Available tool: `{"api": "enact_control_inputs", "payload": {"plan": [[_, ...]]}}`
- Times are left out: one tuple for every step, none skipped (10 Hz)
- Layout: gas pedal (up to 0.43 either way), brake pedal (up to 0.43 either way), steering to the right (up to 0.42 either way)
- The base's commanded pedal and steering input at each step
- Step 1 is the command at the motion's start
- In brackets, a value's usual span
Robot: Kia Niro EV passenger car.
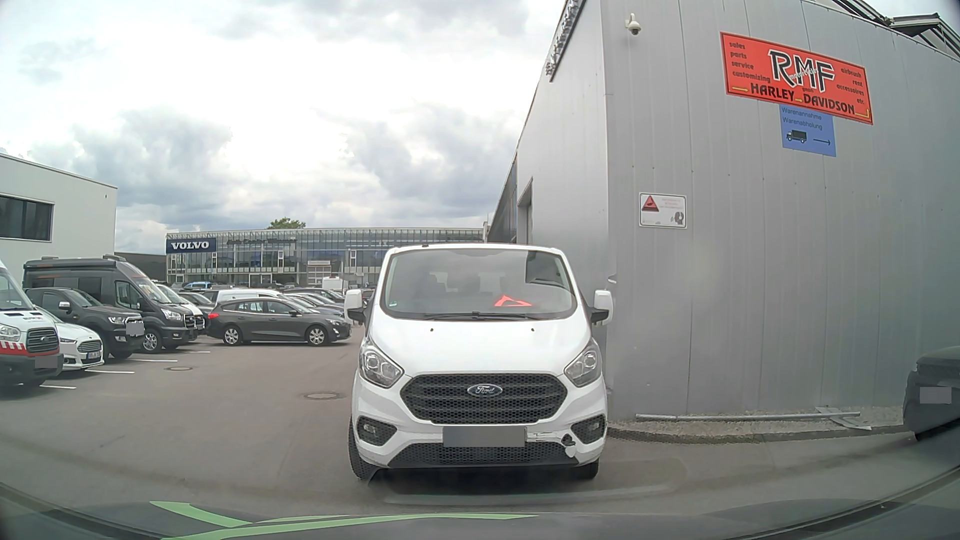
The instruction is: Follow the waypoints while adhering to traffic rules and regulations
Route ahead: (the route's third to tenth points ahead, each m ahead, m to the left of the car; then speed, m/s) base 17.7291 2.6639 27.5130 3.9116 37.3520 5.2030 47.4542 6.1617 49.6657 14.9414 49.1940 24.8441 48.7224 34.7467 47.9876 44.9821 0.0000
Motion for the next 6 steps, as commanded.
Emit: {"api": "enact_control_inputs", "payload": {"plan": [[0.0,0.409,-0.463],[0.0,0.415,-0.462],[0.0,0.409,-0.462],[0.0,0.415,-0.462],[0.0,0.415,-0.462],[0.0,0.409,-0.463]]}}
